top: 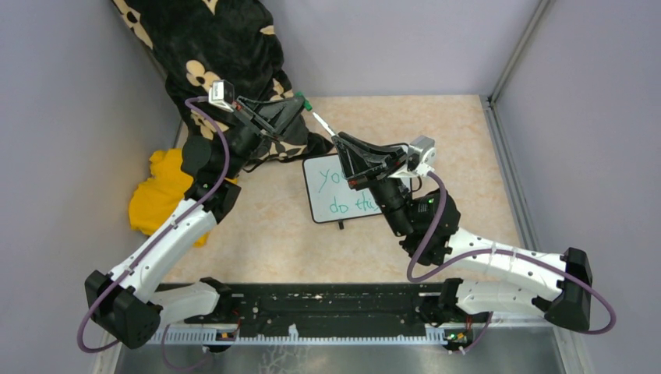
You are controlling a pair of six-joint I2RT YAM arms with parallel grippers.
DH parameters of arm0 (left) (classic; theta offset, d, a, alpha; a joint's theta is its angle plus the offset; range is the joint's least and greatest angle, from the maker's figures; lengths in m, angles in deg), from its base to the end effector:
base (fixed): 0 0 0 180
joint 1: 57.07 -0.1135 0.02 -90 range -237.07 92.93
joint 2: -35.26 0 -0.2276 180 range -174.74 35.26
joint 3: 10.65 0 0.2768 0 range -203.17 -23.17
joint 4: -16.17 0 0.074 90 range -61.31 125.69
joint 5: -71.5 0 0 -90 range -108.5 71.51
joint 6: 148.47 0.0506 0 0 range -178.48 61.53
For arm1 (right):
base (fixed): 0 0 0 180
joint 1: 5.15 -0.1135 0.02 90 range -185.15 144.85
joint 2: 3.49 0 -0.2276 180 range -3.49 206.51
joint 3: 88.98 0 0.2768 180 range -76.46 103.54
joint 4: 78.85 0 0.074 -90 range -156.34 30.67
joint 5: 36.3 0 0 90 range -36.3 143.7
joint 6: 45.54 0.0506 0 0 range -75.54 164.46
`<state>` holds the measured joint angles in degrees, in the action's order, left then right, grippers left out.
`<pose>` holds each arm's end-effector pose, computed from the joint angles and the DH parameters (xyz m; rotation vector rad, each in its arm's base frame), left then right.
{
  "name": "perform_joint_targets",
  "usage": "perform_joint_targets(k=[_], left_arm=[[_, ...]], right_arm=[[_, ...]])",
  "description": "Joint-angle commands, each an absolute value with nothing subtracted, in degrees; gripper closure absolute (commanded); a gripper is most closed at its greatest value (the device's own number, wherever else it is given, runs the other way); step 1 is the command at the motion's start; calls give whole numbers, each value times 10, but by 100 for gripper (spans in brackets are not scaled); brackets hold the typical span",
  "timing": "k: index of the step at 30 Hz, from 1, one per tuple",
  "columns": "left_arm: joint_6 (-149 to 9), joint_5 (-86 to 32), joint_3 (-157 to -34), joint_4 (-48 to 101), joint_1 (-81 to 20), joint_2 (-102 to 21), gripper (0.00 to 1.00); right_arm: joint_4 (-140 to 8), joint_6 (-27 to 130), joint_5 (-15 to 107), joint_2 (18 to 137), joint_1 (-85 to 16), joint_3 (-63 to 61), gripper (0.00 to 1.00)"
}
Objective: Write a sentence on the whiteboard
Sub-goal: Close the whiteboard marker at the center of the board.
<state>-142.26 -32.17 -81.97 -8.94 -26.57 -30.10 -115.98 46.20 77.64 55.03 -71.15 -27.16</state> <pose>0.2575 -0.1656 0.4127 -0.3169 1.2107 -1.9000 0.1282 0.2374 0.4015 -0.1265 0.9648 0.9116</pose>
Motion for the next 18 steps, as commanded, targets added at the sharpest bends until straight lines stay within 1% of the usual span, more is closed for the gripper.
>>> perform_joint_targets(k=[1,18], left_arm=[[-1416,-316,-834,-95,-260,-298,100],[-1410,-314,-833,-98,-254,-295,100]], right_arm=[[-1178,468,774,549,-719,-241,100],[-1183,463,779,551,-719,-243,100]])
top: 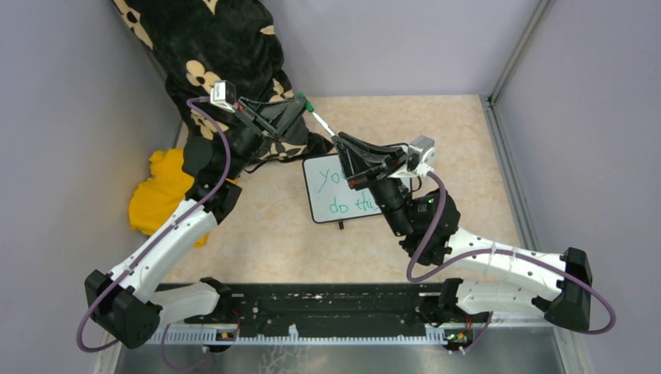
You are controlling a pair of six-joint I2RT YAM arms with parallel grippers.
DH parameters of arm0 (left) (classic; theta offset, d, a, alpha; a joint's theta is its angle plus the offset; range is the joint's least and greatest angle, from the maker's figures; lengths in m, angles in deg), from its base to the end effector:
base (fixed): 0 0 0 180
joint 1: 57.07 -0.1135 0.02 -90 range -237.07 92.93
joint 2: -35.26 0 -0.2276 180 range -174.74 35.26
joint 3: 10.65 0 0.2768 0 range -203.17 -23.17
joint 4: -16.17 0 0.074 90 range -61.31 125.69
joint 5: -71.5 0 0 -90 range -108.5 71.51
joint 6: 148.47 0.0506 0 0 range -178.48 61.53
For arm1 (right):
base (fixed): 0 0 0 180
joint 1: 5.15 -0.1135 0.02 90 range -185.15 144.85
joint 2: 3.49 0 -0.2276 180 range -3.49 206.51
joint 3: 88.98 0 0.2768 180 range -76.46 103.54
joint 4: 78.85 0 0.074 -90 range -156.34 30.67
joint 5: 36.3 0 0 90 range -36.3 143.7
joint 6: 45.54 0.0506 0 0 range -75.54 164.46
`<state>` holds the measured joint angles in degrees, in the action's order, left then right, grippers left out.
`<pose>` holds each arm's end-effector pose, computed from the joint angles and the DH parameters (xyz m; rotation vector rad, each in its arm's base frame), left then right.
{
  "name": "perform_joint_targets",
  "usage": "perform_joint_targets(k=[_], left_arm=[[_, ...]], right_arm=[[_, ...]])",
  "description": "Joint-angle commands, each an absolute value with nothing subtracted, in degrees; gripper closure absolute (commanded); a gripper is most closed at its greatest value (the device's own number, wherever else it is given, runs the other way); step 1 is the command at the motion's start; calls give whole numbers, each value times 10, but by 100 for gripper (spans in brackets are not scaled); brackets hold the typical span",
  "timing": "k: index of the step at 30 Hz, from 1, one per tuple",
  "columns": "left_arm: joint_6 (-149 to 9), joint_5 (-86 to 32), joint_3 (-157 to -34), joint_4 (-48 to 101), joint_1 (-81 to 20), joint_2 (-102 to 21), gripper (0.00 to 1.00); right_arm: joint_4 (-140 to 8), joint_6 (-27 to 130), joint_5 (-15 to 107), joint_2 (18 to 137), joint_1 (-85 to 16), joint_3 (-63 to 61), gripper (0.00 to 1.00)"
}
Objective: Write a sentence on the whiteboard
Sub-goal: Close the whiteboard marker at the center of the board.
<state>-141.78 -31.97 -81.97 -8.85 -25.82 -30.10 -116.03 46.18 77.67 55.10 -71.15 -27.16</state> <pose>0.2555 -0.1688 0.4125 -0.3084 1.2148 -1.9021 0.1283 0.2377 0.4013 -0.1264 0.9652 0.9109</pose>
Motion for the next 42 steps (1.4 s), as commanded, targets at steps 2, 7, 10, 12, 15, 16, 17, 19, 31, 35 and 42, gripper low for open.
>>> perform_joint_targets(k=[2,7,10,12,15,16,17,19,31,35,42], left_arm=[[-1410,-314,-833,-99,-253,-294,100],[-1409,-314,-831,-100,-253,-292,100],[-1409,-313,-831,-101,-251,-292,100],[-1408,-313,-831,-100,-251,-291,100],[-1407,-314,-830,-101,-250,-291,100],[-1407,-314,-830,-102,-250,-291,100],[-1407,-314,-829,-102,-249,-291,100],[-1408,-314,-828,-102,-250,-291,100],[-1406,-316,-826,-106,-243,-292,100],[-1405,-317,-825,-106,-241,-293,100],[-1400,-315,-821,-104,-237,-294,100]], right_arm=[[-1183,463,780,551,-720,-243,100],[-1183,461,782,552,-719,-243,100],[-1184,460,784,552,-720,-243,100],[-1185,460,785,552,-719,-244,100],[-1185,459,785,552,-720,-243,100],[-1185,459,786,552,-720,-243,100],[-1185,459,785,552,-720,-243,100],[-1185,458,786,554,-719,-243,100],[-1186,455,791,554,-719,-242,100],[-1187,455,791,555,-720,-241,100],[-1187,453,792,557,-720,-239,100]])
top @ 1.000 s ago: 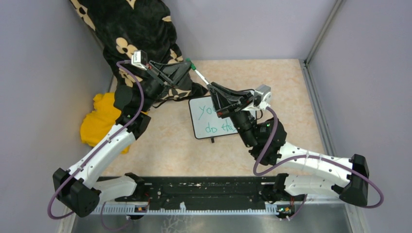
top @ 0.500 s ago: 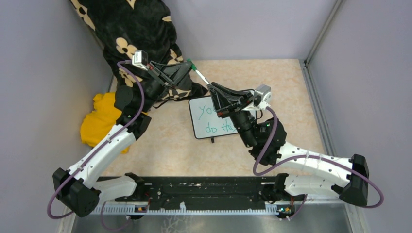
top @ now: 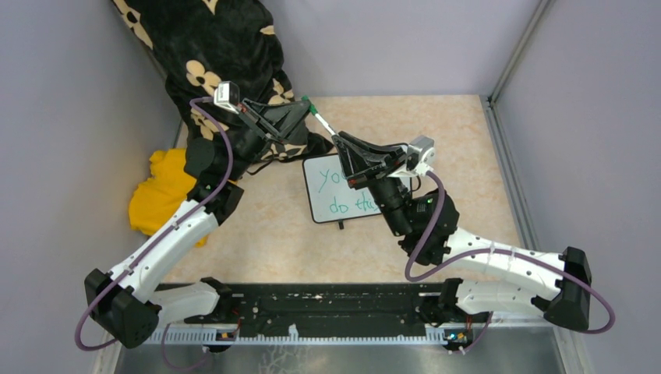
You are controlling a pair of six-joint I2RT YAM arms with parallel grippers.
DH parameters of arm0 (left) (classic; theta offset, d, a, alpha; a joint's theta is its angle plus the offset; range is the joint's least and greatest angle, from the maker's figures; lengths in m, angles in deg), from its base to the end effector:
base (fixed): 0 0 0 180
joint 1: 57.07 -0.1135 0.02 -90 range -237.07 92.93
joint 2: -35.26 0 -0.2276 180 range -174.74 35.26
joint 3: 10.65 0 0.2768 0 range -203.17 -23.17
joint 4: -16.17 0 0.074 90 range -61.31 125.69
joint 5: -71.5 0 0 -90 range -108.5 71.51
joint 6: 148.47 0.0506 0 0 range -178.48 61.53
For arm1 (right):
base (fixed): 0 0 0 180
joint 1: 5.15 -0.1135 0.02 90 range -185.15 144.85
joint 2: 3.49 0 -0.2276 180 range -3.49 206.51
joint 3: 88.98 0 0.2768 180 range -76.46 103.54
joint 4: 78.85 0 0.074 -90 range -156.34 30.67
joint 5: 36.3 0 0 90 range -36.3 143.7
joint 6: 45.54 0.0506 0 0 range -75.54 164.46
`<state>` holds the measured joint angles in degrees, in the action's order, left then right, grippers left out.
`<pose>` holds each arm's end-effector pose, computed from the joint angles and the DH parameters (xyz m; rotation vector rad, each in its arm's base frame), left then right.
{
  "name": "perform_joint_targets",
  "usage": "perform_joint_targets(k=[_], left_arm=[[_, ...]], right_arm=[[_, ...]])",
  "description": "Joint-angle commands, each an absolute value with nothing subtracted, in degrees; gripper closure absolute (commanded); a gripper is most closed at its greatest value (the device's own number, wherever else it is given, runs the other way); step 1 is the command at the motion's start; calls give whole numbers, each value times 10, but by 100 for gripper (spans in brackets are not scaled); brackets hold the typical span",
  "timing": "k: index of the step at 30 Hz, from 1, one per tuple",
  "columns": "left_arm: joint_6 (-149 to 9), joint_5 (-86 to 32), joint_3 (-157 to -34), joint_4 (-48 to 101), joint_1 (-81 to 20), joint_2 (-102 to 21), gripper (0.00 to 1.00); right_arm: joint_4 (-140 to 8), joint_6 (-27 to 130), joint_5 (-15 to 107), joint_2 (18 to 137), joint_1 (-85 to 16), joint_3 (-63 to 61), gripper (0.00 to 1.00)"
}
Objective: Write a sentence on the whiteboard
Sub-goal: Close the whiteboard marker at the center of the board.
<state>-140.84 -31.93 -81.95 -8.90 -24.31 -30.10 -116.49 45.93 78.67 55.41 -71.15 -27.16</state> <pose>0.2510 -0.1755 0.4125 -0.2833 1.2223 -1.9104 0.1293 0.2379 0.4004 -0.1119 0.9698 0.8993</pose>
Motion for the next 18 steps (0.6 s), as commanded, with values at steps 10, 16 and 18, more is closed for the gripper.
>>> perform_joint_targets(k=[10,16,18], left_arm=[[-1397,-310,-819,-105,-217,-299,100],[-1395,-300,-814,-105,-205,-299,100],[-1394,-296,-811,-106,-201,-299,100]], right_arm=[[-1194,452,800,562,-720,-238,100],[-1199,449,809,565,-720,-239,100],[-1201,449,814,565,-719,-240,100]])
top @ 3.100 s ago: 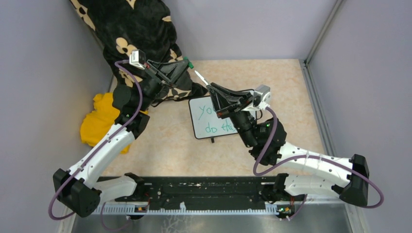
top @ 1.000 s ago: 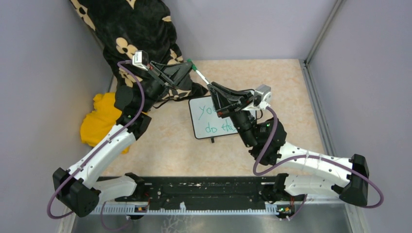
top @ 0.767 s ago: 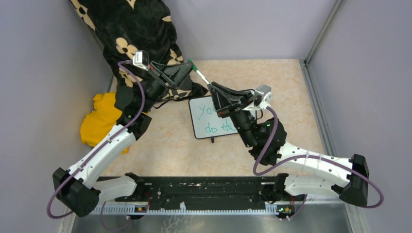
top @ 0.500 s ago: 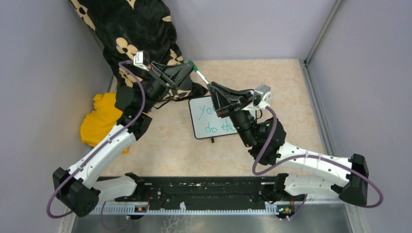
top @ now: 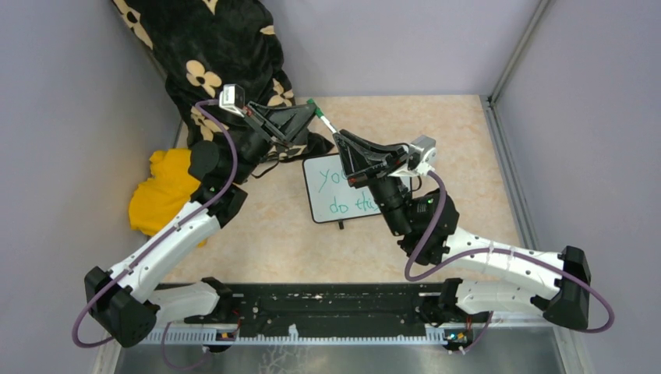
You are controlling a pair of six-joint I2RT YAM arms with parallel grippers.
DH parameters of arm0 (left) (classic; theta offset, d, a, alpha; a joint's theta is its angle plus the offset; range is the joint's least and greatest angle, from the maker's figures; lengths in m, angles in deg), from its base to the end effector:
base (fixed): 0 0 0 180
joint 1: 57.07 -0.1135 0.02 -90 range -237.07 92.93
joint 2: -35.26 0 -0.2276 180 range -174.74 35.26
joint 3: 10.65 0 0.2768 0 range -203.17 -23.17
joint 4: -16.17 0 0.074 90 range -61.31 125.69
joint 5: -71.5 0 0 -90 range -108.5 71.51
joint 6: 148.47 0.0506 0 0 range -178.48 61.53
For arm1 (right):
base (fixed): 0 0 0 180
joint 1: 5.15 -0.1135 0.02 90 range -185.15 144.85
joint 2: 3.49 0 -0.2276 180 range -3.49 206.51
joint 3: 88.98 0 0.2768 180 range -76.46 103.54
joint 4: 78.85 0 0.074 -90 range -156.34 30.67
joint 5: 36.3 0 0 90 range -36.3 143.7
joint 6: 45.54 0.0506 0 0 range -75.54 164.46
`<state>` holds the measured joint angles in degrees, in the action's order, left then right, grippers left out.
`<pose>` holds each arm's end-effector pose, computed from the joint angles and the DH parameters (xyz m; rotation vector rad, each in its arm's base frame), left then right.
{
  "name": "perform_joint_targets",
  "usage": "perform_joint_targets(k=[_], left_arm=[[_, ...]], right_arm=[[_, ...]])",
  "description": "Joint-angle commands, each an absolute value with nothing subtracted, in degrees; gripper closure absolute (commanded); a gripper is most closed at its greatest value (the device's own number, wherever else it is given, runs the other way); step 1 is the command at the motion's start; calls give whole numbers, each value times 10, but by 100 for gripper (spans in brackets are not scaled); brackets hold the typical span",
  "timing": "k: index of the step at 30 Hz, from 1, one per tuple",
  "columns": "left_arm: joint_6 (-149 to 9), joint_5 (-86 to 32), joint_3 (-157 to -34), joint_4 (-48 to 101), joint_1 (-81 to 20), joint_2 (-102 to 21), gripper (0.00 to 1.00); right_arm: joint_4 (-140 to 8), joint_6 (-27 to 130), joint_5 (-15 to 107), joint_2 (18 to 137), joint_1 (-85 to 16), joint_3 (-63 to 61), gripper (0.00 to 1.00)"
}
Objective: Write a sentence on the whiteboard
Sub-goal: Close the whiteboard marker at the center of the board.
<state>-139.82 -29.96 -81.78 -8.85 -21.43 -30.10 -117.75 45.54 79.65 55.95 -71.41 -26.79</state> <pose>0.2434 -0.1869 0.4115 -0.2793 1.2255 -1.9222 0.1290 0.2383 0.4022 -0.0912 0.9611 0.8961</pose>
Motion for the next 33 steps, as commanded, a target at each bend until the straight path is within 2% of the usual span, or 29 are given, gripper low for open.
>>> perform_joint_targets(k=[1,33], left_arm=[[-1394,-294,-810,-107,-198,-300,100],[-1378,-295,-806,-119,-155,-320,100]], right_arm=[[-1202,449,816,566,-719,-241,100],[-1199,449,826,574,-719,-239,100]])
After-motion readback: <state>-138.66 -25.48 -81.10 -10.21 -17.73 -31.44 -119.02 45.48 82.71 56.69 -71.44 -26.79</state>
